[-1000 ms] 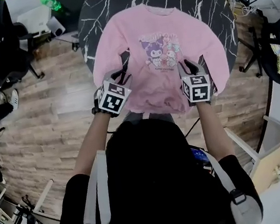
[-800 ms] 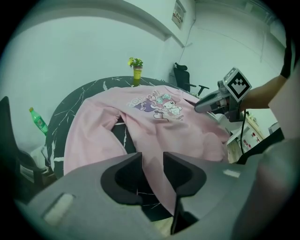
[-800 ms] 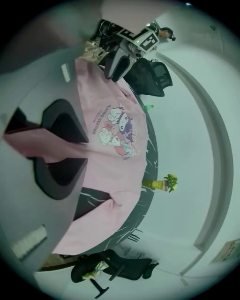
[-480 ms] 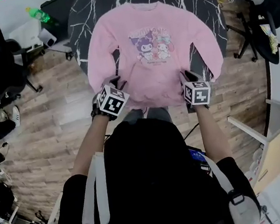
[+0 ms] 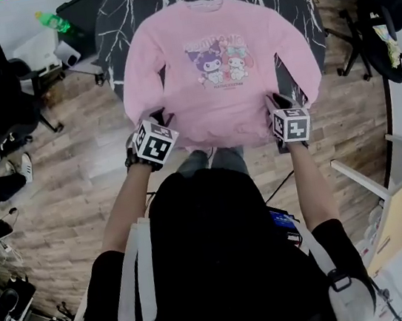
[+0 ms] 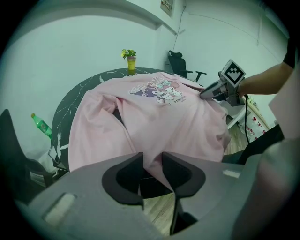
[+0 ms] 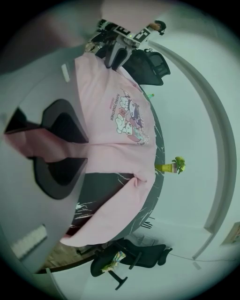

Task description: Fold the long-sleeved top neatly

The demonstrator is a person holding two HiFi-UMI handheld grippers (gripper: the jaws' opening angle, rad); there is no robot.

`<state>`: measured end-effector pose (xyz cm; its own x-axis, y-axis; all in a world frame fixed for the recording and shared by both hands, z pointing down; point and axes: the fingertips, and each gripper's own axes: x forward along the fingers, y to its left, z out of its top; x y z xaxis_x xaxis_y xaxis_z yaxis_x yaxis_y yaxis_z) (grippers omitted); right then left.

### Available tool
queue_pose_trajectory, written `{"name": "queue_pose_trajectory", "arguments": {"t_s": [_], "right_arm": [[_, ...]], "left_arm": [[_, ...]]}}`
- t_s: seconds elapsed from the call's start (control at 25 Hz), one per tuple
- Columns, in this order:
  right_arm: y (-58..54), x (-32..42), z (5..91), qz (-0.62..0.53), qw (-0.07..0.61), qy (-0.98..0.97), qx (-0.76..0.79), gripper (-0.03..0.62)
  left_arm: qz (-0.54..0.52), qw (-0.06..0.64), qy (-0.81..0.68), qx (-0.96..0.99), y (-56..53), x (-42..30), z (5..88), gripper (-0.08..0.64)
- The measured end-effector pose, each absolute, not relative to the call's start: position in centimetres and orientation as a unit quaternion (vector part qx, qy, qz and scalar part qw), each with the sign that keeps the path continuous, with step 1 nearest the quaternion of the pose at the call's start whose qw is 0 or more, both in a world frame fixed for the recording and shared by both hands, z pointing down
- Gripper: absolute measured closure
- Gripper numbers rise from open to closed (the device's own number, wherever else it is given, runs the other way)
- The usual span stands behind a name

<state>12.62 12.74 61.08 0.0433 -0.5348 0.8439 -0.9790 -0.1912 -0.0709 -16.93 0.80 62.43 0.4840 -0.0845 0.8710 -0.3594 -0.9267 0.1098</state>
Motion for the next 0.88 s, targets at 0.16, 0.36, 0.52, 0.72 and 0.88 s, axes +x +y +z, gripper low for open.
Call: {"name": "queue_pose_trajectory", "arguments": {"t_s": [0.16, 0.36, 0.52, 0.72, 0.88], "right_arm": [[12.8, 11.3, 59.8, 0.372, 0.283, -0.576, 0.671, 0.485], [14.9, 10.4, 59.0, 0.385, 0.242, -0.568, 0.686, 0.488], [17.4, 10.6, 60.0, 0.415, 0.215, -0.548, 0.694, 0.503], [19.2, 11.1, 61.4, 0.411, 0.243, -0.543, 0.691, 0.545], [20.2, 12.0, 61.5, 0.383, 0.291, -0.55, 0.683, 0.545]], "left_arm": [[0.475, 0.141, -0.14, 0.857, 1.1, -17.0, 61.4, 0.423], [0.443, 0.156, -0.138, 0.872, 2.8, -16.9, 59.9, 0.423], [0.454, 0.161, -0.131, 0.867, 4.6, -17.7, 60.8, 0.423], [0.468, 0.142, -0.128, 0.863, 5.5, -17.8, 62.1, 0.427], [0.48, 0.122, -0.129, 0.859, 5.5, -18.1, 62.3, 0.433]]}}
